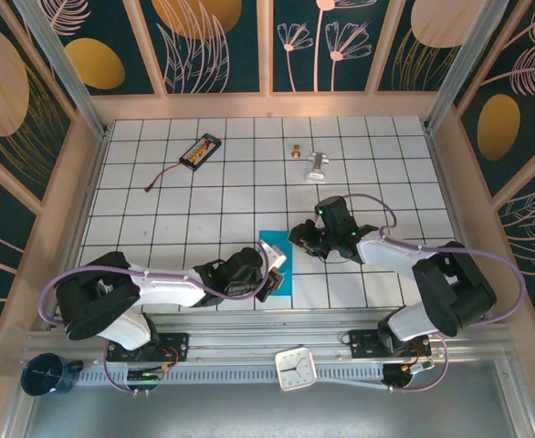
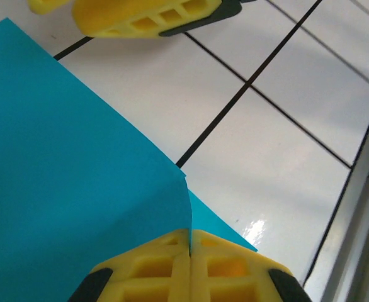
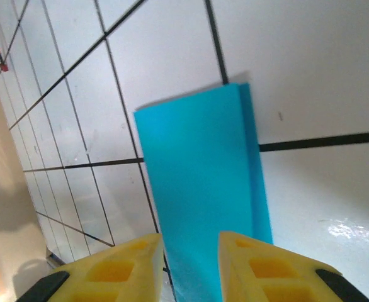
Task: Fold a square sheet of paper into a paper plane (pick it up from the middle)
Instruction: Fold the triangle at the bottom-center of the table.
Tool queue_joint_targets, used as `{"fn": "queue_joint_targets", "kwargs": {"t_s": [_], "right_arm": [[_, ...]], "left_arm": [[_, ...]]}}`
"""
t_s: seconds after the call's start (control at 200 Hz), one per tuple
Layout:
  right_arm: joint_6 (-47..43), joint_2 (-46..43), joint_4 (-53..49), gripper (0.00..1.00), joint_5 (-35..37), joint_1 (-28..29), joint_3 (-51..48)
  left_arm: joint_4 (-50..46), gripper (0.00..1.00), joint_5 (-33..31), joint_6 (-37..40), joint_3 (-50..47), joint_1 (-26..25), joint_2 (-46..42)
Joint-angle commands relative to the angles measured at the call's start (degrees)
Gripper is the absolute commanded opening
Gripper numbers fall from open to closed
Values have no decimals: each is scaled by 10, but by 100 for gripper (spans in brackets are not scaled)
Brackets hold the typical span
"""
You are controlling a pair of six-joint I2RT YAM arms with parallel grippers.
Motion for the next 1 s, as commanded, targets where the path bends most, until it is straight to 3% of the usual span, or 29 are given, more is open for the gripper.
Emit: {"fn": "queue_joint_targets", "kwargs": {"t_s": [0.0, 0.39, 0.996], "right_arm": [[-54, 16, -14, 26, -2, -1, 29], [-102, 168, 29, 13, -33, -1, 94], [-165, 200, -10, 9, -7, -3, 86]], "left_arm": [[47, 0, 47, -34, -9, 13, 0], [81, 0, 80, -60, -26, 39, 3], [111, 0, 178, -83, -30, 113, 43]]}}
